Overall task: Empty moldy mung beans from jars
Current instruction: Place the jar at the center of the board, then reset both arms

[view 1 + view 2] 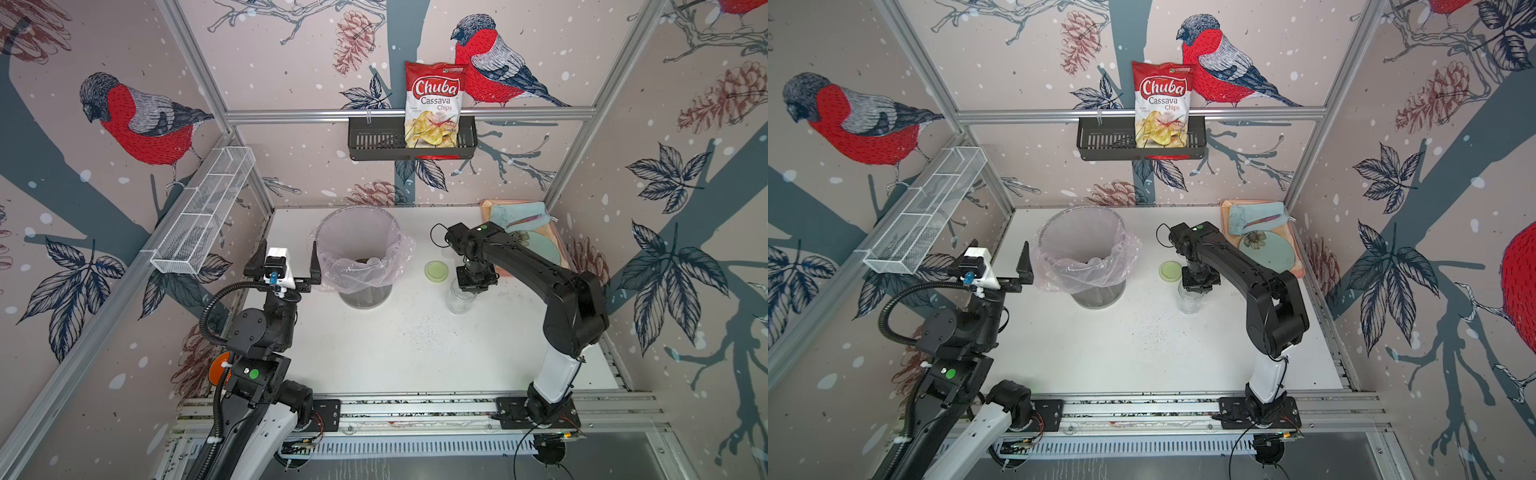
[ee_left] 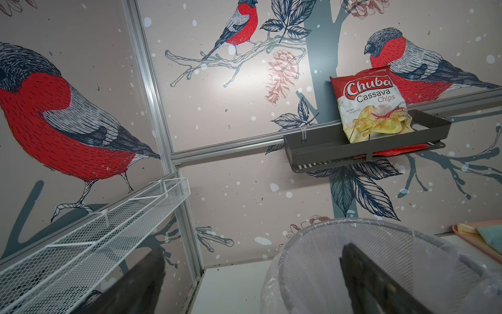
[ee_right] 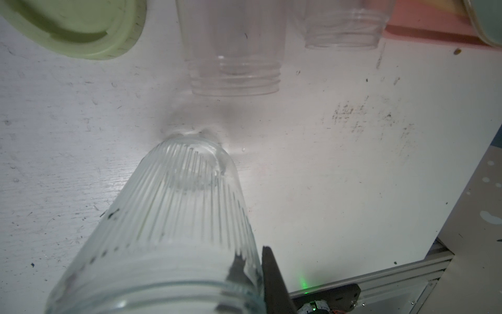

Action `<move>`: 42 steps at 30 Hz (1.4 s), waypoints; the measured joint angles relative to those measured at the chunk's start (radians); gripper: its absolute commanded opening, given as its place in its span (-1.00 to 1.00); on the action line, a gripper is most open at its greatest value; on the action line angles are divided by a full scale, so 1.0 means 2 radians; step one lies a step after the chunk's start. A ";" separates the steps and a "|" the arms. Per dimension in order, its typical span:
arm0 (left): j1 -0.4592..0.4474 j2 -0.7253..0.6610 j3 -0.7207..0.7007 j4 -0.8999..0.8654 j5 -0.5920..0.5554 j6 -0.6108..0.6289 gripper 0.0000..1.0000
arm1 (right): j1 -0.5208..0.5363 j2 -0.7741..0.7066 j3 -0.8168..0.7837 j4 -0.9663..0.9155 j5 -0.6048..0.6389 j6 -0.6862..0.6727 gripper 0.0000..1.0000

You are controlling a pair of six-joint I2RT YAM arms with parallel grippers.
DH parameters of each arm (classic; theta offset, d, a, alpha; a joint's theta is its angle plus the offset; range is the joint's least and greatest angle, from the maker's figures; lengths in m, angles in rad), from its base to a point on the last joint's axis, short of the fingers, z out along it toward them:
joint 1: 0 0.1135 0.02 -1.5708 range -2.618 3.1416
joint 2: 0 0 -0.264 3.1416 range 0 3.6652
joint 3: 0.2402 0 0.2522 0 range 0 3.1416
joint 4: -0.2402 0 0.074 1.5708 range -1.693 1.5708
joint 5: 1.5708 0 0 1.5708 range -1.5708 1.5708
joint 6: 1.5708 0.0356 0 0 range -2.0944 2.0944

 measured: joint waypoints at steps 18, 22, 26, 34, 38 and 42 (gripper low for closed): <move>-0.001 0.016 0.012 -0.006 -0.013 0.000 0.96 | 0.002 -0.025 0.028 0.009 -0.015 -0.003 0.25; -0.001 0.027 0.023 -0.012 -0.019 0.000 0.96 | 0.004 -0.035 0.070 -0.002 -0.004 -0.001 0.27; -0.001 0.036 0.044 -0.027 -0.028 -0.004 0.96 | 0.009 -0.053 0.169 -0.018 0.027 0.006 0.99; 0.003 0.067 0.084 -0.075 -0.080 -0.051 0.96 | 0.009 -0.190 0.105 0.087 0.168 0.025 0.99; 0.016 0.090 0.120 -0.100 -0.087 -0.078 0.96 | 0.003 -0.270 -0.002 0.193 0.222 0.003 0.99; 0.031 0.100 0.135 -0.119 -0.092 -0.117 0.97 | -0.002 -0.357 -0.089 0.338 0.271 -0.043 0.99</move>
